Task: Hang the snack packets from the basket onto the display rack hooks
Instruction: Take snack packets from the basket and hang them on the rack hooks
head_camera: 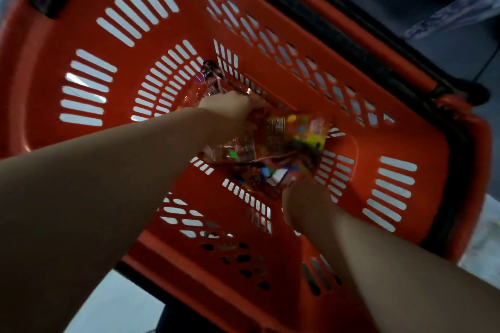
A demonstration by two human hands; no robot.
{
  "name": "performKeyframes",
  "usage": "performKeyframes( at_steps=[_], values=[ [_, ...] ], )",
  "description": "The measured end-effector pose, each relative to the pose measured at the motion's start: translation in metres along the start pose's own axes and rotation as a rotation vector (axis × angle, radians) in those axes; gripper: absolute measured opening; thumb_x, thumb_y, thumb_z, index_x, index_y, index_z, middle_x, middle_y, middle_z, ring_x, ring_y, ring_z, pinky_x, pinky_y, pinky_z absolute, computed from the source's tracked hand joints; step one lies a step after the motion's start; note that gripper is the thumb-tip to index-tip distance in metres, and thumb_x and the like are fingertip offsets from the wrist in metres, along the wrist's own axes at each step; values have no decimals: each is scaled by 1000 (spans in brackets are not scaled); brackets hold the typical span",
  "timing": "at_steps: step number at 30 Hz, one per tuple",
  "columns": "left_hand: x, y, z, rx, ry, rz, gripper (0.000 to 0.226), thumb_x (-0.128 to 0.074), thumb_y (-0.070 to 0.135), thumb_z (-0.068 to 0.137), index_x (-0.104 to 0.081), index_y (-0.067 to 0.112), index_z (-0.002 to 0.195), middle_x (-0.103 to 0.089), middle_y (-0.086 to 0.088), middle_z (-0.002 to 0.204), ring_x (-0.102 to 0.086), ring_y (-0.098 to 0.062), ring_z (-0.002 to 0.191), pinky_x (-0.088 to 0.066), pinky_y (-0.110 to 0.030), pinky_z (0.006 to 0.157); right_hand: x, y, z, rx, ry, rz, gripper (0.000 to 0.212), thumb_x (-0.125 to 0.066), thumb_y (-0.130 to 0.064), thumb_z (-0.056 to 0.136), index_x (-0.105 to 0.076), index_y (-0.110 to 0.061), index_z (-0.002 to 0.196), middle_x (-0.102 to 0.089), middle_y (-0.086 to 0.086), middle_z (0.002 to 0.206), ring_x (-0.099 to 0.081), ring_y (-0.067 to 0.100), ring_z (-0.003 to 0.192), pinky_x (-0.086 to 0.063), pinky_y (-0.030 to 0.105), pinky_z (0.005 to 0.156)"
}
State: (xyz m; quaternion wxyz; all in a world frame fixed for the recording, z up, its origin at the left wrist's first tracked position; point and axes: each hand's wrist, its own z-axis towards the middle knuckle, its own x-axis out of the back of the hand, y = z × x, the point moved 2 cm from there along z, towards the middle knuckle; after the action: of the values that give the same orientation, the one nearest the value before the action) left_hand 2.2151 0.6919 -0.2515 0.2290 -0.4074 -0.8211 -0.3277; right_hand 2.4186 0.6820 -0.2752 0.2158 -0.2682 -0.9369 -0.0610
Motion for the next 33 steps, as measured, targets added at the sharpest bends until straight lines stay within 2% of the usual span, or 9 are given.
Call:
performKeyframes(
  at_steps=[2,5,10,13,15,22,25,28,33],
  values=[
    [9,-23,-12,14,50,-218,45,-63,25,92,-48,27,134,-57,5,117,-56,-19,109,-42,-27,92,-3,-10,4,-66,44,329,44,-45,-32,96,-51,-6,131,-52,19,135,-52,33,122,-43,37,97],
    [10,-50,-24,11,168,-410,40,-68,15,88,-53,12,125,-52,5,97,-56,-22,99,-40,-25,87,27,-13,21,-197,243,1255,61,-60,-40,91,-37,-9,138,-52,-3,120,-52,19,115,-38,26,93],
    [11,-65,-53,113,240,-684,29,-59,3,92,-53,22,113,-58,9,88,-56,-4,85,-43,-16,79,62,-6,34,-264,236,1996,30,-72,-33,83,-56,-18,103,-63,2,111,-58,14,95,-48,29,78],
    [22,-66,-76,214,279,-874,19,-59,6,93,-59,22,105,-65,1,98,-63,-20,100,-51,-36,89,77,2,19,-192,294,1958,21,-74,-33,81,-57,-27,91,-61,0,113,-55,20,106,-45,35,90],
    [41,-57,-96,231,306,-997,13,-59,14,95,-62,23,105,-67,6,100,-63,-12,97,-51,-33,86,99,9,-3,-91,334,1853,21,-73,-35,82,-56,-28,91,-63,-2,112,-58,20,105,-45,38,96],
    [135,-6,-217,198,572,-1075,22,-68,35,88,-70,23,106,-74,-7,103,-72,-26,96,-54,-50,92,211,25,-155,192,554,1587,21,-66,-36,87,-62,-22,73,-70,-8,73,-68,11,69,-51,27,63],
    [192,37,-284,119,675,-1126,21,-66,30,89,-70,22,108,-76,-3,99,-74,-23,89,-58,-43,84,261,34,-248,272,657,1544,29,-66,-39,87,-58,-20,66,-66,-11,63,-65,7,64,-53,28,64],
    [259,88,-355,22,831,-1083,14,-66,28,87,-70,25,101,-77,5,88,-74,-14,80,-59,-32,71,315,44,-357,397,775,1479,33,-64,-35,88,-54,-20,60,-59,-19,45,-56,-6,49,-42,8,47],
    [379,177,-479,-147,1031,-988,13,-64,28,87,-67,29,99,-76,7,81,-73,-8,78,-60,-27,70,395,63,-543,563,972,1367,16,-62,-31,90,-65,-27,74,-68,-21,61,-62,-12,58,-43,4,49]
  ],
)
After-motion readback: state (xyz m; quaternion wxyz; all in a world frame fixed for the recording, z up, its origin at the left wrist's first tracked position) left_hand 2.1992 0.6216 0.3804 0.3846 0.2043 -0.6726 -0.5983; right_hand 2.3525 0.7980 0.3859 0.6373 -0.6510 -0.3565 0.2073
